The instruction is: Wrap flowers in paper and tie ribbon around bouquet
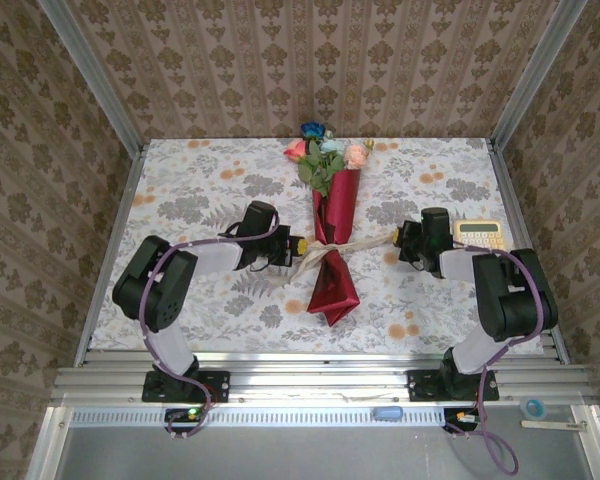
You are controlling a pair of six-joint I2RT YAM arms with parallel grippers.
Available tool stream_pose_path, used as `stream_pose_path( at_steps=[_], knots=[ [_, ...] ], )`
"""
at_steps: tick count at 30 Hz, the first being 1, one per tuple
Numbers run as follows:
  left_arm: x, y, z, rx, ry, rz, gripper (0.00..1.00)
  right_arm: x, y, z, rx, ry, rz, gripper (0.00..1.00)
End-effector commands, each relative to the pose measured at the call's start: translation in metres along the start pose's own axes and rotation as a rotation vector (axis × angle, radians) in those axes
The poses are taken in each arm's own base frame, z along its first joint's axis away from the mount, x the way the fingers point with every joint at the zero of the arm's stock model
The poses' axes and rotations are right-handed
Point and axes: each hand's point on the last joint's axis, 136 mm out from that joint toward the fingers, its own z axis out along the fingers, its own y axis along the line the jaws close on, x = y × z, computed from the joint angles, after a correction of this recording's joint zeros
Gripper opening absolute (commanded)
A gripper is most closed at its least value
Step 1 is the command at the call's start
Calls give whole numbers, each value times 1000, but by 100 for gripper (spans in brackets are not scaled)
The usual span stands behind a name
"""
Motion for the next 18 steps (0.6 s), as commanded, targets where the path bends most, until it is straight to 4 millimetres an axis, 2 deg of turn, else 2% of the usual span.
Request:
stream_pose_path(
  at_steps=[1, 10, 14, 17, 18],
  knots=[
    [1, -12, -10, 23, -16, 15, 0, -13, 14, 2, -40, -40, 16, 0],
    [-4, -9, -13, 21, -26, 5, 0, -27, 18, 4, -34, -51, 26, 0],
    [-4, -10, -12, 22, -22, 6, 0, -24, 16, 8, -15, -34, 25, 0],
    [-1, -14, -11, 28, -13, 9, 0, -14, 17, 8, 26, 4, -9, 0],
    [2, -15, -11, 27, -9, 9, 0, -9, 13, 5, 60, 9, -22, 11]
  ],
)
